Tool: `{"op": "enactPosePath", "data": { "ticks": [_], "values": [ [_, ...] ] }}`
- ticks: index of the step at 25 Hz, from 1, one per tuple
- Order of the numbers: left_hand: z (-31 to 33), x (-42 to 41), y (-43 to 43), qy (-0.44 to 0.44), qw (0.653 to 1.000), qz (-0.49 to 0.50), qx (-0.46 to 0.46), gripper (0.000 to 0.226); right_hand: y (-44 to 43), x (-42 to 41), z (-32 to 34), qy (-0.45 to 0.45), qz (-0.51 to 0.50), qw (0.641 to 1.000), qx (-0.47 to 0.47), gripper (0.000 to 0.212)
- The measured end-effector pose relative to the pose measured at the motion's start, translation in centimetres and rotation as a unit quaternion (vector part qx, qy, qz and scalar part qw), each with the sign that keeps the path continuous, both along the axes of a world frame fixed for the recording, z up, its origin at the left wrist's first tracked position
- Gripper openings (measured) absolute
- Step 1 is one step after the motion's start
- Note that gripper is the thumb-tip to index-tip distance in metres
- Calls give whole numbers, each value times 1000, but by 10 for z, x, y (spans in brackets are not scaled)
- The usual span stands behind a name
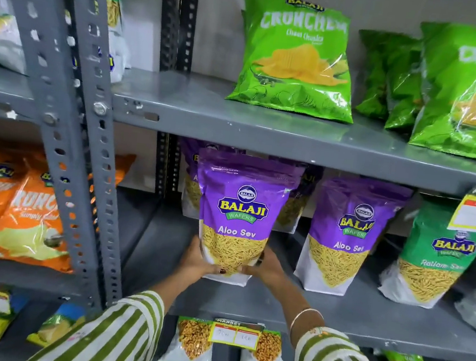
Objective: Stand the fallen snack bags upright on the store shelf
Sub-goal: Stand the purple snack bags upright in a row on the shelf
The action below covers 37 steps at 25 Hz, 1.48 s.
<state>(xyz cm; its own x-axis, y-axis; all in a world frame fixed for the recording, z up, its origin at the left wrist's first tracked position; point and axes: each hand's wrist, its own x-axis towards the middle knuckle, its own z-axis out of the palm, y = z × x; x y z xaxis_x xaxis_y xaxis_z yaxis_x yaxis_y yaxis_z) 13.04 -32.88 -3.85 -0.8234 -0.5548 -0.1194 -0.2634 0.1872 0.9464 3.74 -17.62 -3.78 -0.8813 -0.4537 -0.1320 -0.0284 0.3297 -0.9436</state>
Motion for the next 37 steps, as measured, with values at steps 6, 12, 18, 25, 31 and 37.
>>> {"op": "enactPosePath", "data": {
  "ticks": [6, 12, 18, 25, 31, 37],
  "values": [
    [-4, 24, -30, -3, 1000, 20, -10, 84, -30, 29, 5, 10, 13, 1000, -5, 94],
    [4, 58, -59, 0, 999, 35, 0, 84, -61, 62, 39, -49, 76, 988, -128, 71],
    [1, 61, -62, 25, 999, 23, 8, 92, -81, 24, 143, -79, -45, 928, -361, 14],
    [-2, 60, -61, 12, 1000, 29, -4, 65, -74, 26, 138, -66, -45, 930, -359, 16],
    [-16, 54, -71, 3, 1000, 15, -19, 83, -55, 44, 25, -104, 107, 987, -55, 67],
    [-14, 59, -72, -7, 1000, 14, -5, 84, -70, 59, 4, -87, 30, 994, -62, 72]
  ]
}}
